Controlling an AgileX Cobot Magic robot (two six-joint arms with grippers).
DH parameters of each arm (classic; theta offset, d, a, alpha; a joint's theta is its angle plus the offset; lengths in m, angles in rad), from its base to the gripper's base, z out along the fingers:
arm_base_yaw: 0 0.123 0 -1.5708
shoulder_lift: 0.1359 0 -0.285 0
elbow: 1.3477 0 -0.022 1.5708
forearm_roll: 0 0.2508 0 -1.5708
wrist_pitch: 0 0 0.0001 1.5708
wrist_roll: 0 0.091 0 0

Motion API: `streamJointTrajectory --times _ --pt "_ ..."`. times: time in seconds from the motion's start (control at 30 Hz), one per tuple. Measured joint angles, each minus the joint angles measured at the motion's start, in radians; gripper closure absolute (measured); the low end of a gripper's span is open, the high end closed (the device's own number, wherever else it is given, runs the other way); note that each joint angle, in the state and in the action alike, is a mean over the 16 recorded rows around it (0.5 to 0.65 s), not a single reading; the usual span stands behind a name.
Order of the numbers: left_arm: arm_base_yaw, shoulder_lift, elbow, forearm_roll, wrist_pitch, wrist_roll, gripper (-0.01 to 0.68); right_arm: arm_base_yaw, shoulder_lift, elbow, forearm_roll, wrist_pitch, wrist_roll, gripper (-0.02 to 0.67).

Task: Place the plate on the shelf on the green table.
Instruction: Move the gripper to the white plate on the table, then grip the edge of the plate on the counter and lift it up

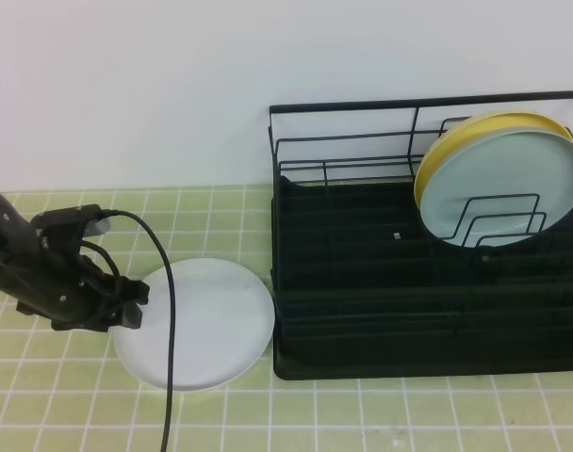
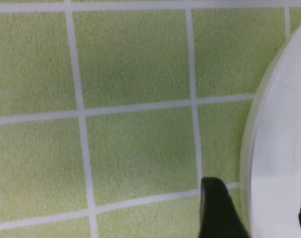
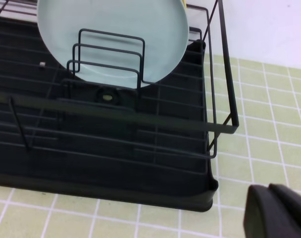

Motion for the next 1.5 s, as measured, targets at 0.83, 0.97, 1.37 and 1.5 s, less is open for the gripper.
streamJointTrajectory --times 0.83,0.97,1.37,1.5 --pt "0.0 0.0 0.0 -0.009 -0.007 0.016 0.333 0.0 0.0 0.002 0.0 -0.015 0.0 0.65" --pt "0.0 0.0 0.0 -0.014 -0.001 0.026 0.306 0.0 0.0 0.002 0.0 -0.026 0.0 0.65" --pt "0.0 -0.002 0.0 -0.062 0.005 0.051 0.327 0.0 0.0 0.002 0.0 -0.052 0.0 0.65" --pt "0.0 -0.002 0.0 -0.075 0.005 0.053 0.329 0.0 0.0 0.002 0.001 -0.053 0.0 0.65"
